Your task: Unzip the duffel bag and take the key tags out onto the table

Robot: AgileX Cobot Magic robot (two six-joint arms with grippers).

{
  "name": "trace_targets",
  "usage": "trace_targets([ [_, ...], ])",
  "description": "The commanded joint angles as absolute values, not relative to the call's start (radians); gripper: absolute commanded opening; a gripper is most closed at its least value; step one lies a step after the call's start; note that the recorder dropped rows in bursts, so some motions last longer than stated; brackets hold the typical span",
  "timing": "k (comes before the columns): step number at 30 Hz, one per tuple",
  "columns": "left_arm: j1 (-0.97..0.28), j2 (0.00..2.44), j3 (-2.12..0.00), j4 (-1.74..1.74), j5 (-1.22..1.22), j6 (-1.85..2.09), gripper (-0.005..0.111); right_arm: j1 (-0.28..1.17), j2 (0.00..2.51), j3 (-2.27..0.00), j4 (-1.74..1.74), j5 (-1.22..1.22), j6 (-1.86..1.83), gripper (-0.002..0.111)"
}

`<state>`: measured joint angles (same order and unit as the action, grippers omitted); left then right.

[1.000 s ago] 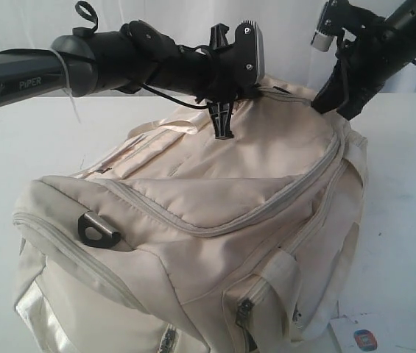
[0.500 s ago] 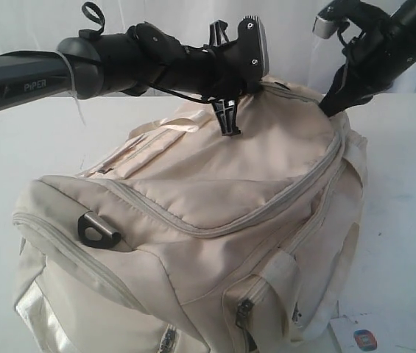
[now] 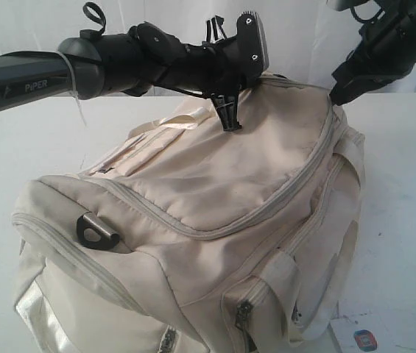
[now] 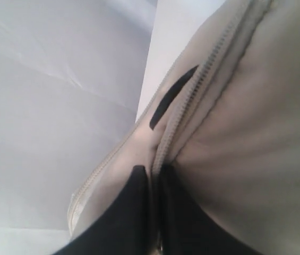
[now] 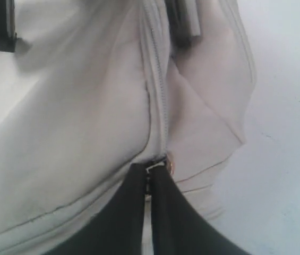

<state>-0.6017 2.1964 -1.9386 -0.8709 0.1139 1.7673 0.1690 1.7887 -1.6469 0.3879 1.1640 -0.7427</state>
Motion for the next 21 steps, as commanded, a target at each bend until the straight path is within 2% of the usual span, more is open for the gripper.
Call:
trace_targets([
  [1, -0.553, 2.188, -1.943, -0.891, 0.0, 1.702, 0.0, 0.159, 1.738, -1.572, 0.365, 1.221, -0.732, 0.0],
  [21, -0.541, 2.188, -1.943, -0.891, 0.03, 1.698, 0.0, 0.163, 1.554, -1.329, 0.648, 1.221, -0.844, 0.0],
])
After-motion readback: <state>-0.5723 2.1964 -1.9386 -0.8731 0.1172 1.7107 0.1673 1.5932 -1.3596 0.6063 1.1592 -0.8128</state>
